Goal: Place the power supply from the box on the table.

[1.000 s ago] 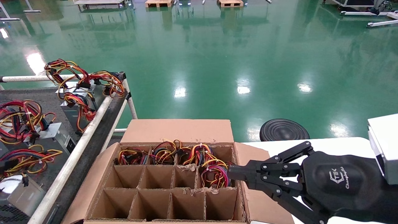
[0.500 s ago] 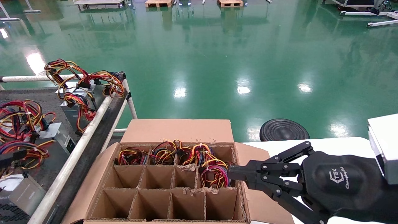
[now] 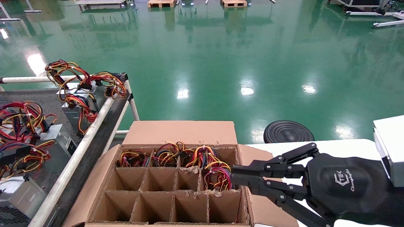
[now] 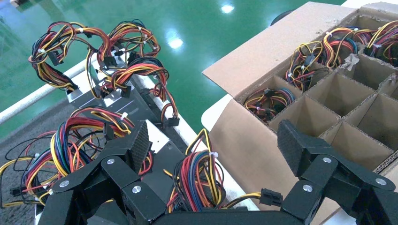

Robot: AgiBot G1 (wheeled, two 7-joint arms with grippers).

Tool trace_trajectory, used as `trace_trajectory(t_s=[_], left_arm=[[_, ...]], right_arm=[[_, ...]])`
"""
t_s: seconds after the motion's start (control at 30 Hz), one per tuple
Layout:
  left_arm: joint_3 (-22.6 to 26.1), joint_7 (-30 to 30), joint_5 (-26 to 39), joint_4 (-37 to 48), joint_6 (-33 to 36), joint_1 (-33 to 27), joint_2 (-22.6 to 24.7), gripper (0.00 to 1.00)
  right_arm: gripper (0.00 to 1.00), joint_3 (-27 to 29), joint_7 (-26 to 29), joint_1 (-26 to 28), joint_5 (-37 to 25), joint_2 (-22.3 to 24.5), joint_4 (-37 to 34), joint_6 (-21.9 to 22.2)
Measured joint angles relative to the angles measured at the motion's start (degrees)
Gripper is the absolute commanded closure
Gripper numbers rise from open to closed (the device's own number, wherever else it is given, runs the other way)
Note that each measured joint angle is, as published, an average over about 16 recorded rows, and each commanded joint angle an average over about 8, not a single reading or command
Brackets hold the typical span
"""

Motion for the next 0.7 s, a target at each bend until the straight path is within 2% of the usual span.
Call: trace_trajectory(t_s=[0.7], left_arm=[[-0.07, 0.03, -0.12, 0.01, 0.01, -0.03, 0.08, 0.00]], right_arm=[[0.00, 0.00, 0.00, -0.01, 0.01, 0.01, -0.01, 0.02]])
